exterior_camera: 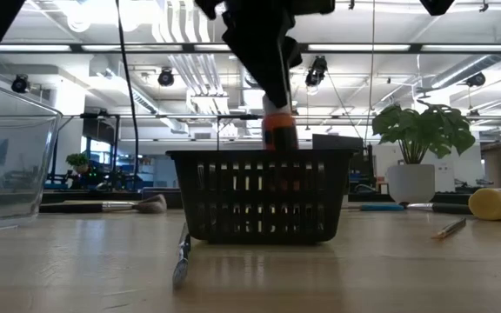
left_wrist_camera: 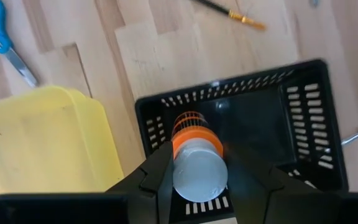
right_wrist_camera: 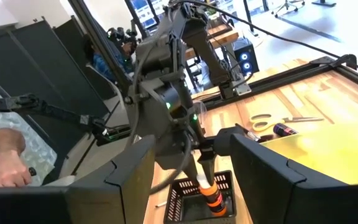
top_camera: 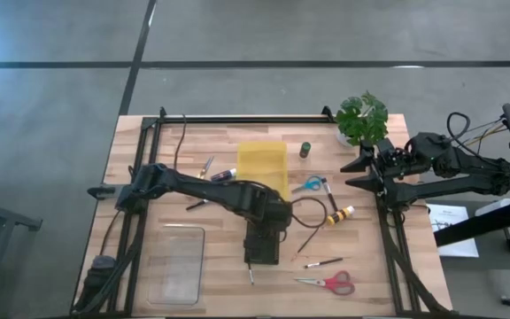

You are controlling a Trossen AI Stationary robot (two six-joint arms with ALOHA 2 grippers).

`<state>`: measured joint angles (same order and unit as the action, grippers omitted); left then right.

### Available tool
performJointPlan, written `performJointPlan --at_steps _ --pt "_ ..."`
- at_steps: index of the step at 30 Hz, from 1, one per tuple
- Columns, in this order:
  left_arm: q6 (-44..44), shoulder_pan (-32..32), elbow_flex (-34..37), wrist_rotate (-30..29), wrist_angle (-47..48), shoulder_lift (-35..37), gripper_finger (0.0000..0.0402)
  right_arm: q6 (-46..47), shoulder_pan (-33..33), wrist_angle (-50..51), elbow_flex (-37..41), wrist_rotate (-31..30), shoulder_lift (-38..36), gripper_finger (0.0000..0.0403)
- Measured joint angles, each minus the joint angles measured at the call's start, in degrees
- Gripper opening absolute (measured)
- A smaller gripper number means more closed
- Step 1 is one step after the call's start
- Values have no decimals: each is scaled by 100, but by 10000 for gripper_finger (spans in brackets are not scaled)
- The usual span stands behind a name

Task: Pick & Place Paint Supplies
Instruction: Put the orange paint bottle into the black bin

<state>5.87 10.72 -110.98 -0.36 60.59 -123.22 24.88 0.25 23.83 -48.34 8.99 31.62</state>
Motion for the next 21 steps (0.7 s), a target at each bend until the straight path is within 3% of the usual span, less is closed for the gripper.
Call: performJointPlan --at_steps 21 --pt "-181 -21 156 20 507 28 120 -94 -2 135 2 -2 -7 206"
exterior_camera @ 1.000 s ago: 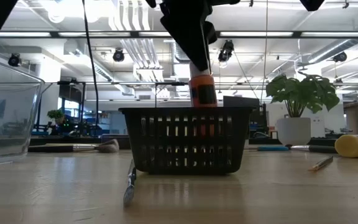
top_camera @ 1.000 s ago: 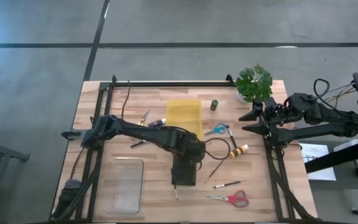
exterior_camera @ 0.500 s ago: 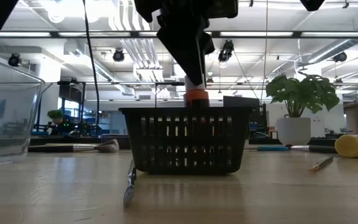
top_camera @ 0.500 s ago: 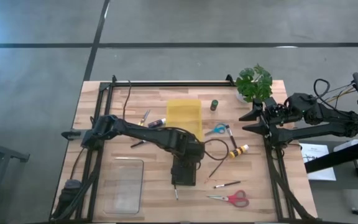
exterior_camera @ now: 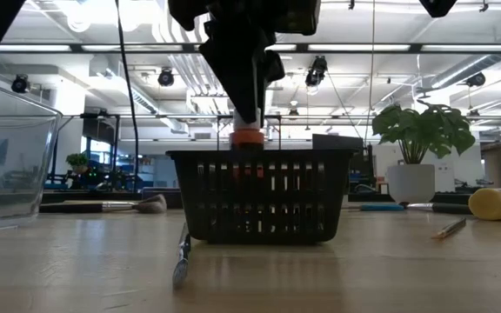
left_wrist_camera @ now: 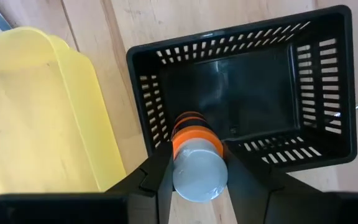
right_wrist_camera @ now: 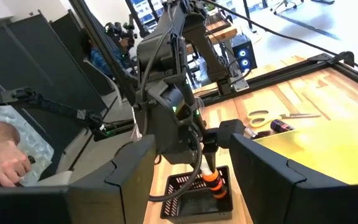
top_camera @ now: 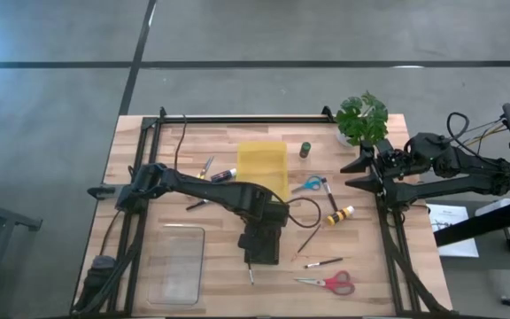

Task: Pick & Place Paint Supplies
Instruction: Put the orange paint bottle into the black bin

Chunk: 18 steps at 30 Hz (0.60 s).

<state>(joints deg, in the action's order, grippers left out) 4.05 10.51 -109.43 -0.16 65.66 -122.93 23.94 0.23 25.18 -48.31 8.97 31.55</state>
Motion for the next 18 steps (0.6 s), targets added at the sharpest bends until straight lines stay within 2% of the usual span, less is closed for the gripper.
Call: performJointPlan --at_steps 18 --pt "-129 -1 356 109 -318 33 123 -61 0 -1 0 0 0 206"
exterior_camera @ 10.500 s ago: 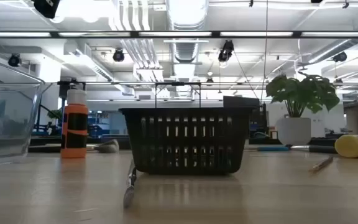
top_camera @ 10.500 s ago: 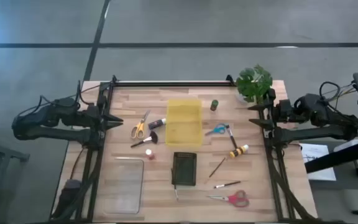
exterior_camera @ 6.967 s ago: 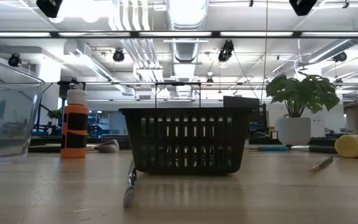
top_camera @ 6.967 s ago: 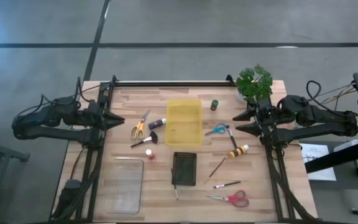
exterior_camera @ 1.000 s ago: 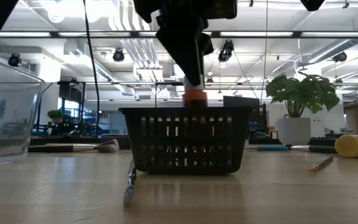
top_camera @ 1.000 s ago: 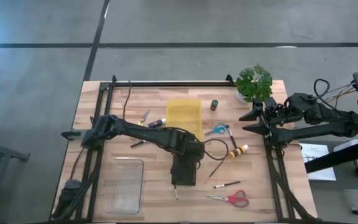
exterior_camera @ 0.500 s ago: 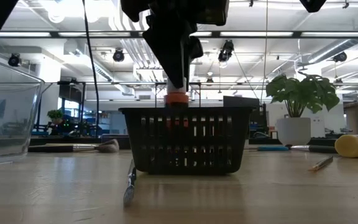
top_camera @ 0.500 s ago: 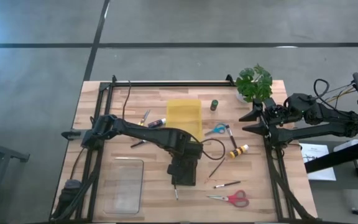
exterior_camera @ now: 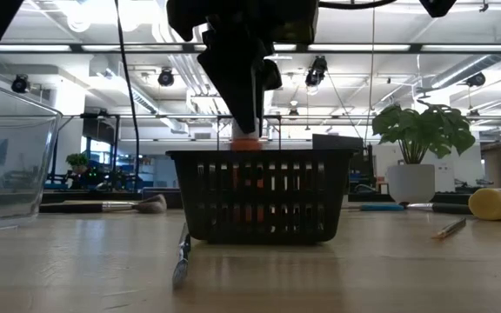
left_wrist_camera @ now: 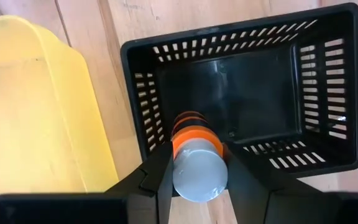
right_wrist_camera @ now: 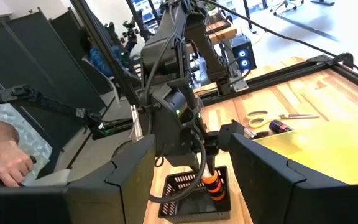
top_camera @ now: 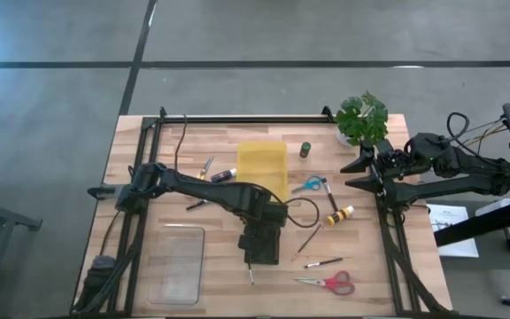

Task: Pick & Place Paint Supplies
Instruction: Put the orange paint bottle into the black bin, then put the yellow paint bottle into the black bin

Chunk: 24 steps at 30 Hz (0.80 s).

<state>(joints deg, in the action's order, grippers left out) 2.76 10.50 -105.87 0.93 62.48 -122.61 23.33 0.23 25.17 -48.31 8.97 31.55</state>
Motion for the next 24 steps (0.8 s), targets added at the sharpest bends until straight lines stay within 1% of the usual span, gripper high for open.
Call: performJointPlan --at_steps 2,5,7,10,13,17,19,21,24 --pt "0 0 4 2 11 8 154 0 0 0 0 0 0 206" --pt "2 -7 26 -53 44 28 220 -2 0 -1 0 0 0 206" --pt "-1 -21 24 -113 42 115 256 -2 0 -2 0 0 -1 206" --pt "-22 -69 13 -136 -60 259 292 -20 0 -2 0 0 -4 206" --pt "-68 -106 13 -181 -165 362 305 -38 0 -2 0 0 -4 206" --pt "-13 -172 12 -207 -296 679 308 -68 1 0 0 1 -4 206" --pt "7 -235 9 -313 -320 899 309 -89 2 81 0 0 -4 206" --pt "28 -327 9 -460 -352 1167 309 -128 0 306 0 -8 -4 206" --pt "21 -481 21 -630 -318 1670 310 -168 2 949 12 -114 62 206"
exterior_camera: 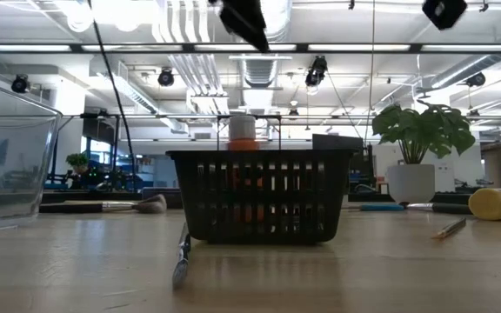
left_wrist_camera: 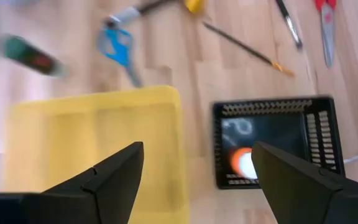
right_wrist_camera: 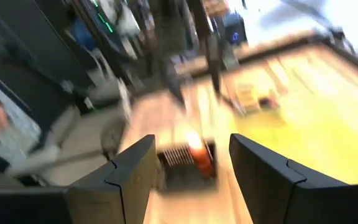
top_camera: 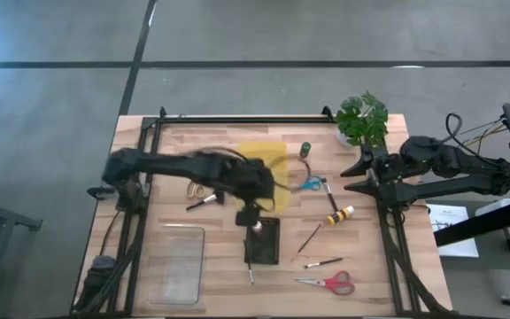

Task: Pick & Place Paint Supplies
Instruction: Put the yellow paint bottle into the black bin

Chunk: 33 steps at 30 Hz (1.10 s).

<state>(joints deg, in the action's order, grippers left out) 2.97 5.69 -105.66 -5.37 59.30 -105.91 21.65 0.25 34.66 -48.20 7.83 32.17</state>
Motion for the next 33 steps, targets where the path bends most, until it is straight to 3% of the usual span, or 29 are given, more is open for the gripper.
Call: performJointPlan --at_steps 4,7,11,16,21,33 --pt "-12 -108 174 -126 -46 705 310 119 -4 695 188 -164 149 206" --pt "55 -131 505 -234 -261 1219 310 167 -1 1048 262 162 347 206" --pt "207 -135 1156 -328 -706 1873 310 104 32 2077 262 614 899 206" --pt "566 -133 2068 -371 -1610 2413 310 21 110 3575 279 505 1802 206" --pt "928 -185 2594 -391 -2174 2520 310 -271 263 3700 343 199 2548 206" --pt "1190 -242 2771 -389 -2228 2529 311 -1349 859 3460 419 -937 3507 206"
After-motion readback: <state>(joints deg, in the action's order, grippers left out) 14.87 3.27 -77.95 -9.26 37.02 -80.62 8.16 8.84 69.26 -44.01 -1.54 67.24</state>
